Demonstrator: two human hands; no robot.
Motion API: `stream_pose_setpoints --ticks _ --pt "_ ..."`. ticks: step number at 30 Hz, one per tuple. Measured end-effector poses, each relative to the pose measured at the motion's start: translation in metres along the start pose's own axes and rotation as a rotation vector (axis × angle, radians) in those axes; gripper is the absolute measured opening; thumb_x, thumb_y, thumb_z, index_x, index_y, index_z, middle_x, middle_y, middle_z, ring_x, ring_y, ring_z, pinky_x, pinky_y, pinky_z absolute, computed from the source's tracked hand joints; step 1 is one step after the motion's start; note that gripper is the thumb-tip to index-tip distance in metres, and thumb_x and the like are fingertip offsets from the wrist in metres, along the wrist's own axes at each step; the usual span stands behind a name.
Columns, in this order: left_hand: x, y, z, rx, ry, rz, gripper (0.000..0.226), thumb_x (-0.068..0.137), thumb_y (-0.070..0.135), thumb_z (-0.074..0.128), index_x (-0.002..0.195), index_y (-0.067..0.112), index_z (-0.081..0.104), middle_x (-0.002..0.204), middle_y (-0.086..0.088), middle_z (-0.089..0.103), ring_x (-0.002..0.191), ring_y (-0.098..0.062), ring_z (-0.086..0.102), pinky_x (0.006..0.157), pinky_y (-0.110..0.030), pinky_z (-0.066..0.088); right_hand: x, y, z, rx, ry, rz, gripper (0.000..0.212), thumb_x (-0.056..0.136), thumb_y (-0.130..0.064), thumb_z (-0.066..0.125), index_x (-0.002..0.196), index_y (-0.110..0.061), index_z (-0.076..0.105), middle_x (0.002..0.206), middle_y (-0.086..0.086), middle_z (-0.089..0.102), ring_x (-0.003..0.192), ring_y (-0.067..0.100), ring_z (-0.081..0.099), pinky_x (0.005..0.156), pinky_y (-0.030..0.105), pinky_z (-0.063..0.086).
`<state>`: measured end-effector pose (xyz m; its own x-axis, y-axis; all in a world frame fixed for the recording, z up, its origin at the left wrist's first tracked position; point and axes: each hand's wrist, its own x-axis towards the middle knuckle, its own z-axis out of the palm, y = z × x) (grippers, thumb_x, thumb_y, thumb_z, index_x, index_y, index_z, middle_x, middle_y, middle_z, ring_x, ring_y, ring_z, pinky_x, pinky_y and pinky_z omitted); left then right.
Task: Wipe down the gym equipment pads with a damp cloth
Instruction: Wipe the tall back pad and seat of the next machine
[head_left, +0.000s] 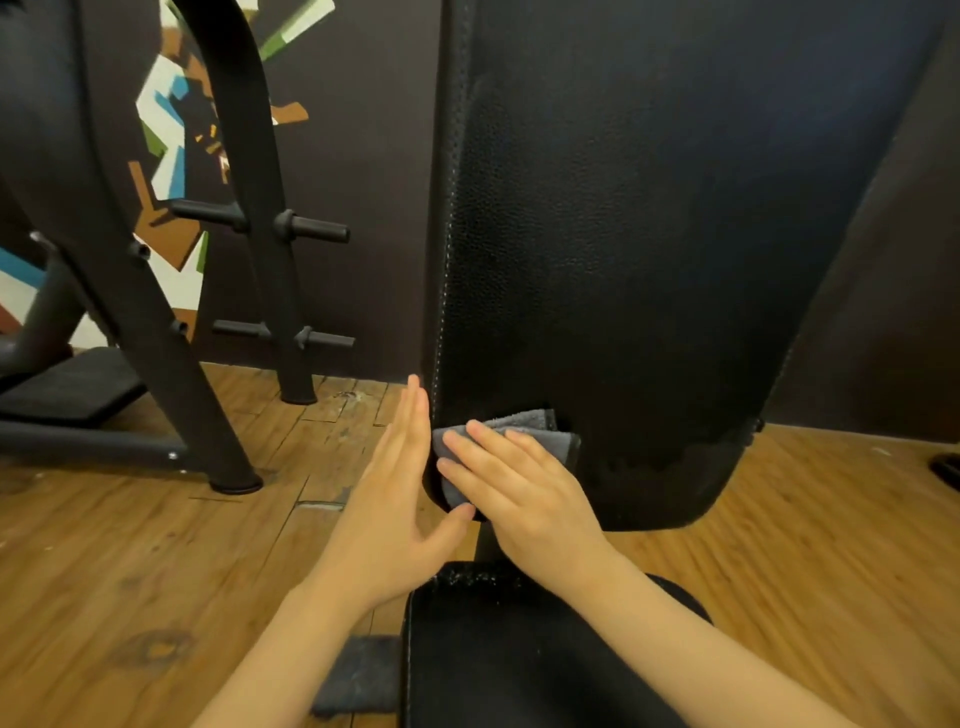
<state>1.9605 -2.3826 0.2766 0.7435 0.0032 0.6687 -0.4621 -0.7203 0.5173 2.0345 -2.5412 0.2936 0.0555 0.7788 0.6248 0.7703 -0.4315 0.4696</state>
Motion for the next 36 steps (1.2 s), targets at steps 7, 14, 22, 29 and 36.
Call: stream_pose_setpoints --ticks 7,14,22,29,36 --pt "-0.002 0.002 -0.003 0.029 -0.035 -0.035 0.101 0.077 0.064 0.048 0.143 0.042 -0.025 0.155 0.021 -0.022 0.145 -0.001 -0.01 0.117 -0.029 0.008 -0.039 0.042 -0.017 -0.092 -0.123 -0.066 0.056 0.083 -0.01 0.039 0.138 -0.015 0.031 0.147 0.0 0.029 0.144 0.015 0.004 0.117 0.03 0.005" --pt "-0.004 0.01 -0.004 0.098 -0.069 -0.106 0.107 0.081 0.062 0.056 0.133 0.042 -0.036 0.143 0.033 -0.037 0.139 0.007 -0.019 0.116 -0.025 0.005 -0.112 0.092 -0.056 -0.069 -0.164 0.255 0.056 0.079 -0.003 0.036 0.134 -0.015 0.036 0.135 0.006 0.045 0.143 0.008 0.009 0.115 0.03 0.014" --pt "-0.004 0.014 -0.001 0.069 -0.07 -0.155 0.116 0.083 0.044 0.066 0.125 0.047 -0.042 0.14 0.033 -0.04 0.143 0.0 -0.013 0.119 -0.033 0.016 -0.081 0.097 -0.073 -0.095 0.132 0.482 0.043 0.086 -0.001 0.044 0.128 -0.006 0.045 0.134 0.02 0.046 0.131 0.028 0.031 0.112 0.036 0.025" --pt "-0.005 0.013 -0.002 0.106 -0.1 -0.147 0.113 0.084 0.045 0.064 0.128 0.042 -0.04 0.139 0.032 -0.042 0.139 0.006 -0.021 0.117 -0.026 0.008 -0.111 0.061 -0.031 -0.025 0.109 0.69 0.051 0.086 -0.001 0.036 0.135 -0.011 0.035 0.144 0.007 0.029 0.142 0.013 0.011 0.115 0.022 0.01" --pt "-0.003 0.009 -0.009 0.215 -0.2 -0.126 0.13 0.075 0.051 0.072 0.12 0.038 -0.049 0.135 0.026 -0.05 0.133 0.006 -0.033 0.117 -0.025 -0.001 -0.071 0.024 -0.056 0.183 0.129 0.579 0.064 0.079 0.011 0.05 0.136 -0.016 0.037 0.143 0.005 0.037 0.139 0.008 0.02 0.114 0.02 0.016"
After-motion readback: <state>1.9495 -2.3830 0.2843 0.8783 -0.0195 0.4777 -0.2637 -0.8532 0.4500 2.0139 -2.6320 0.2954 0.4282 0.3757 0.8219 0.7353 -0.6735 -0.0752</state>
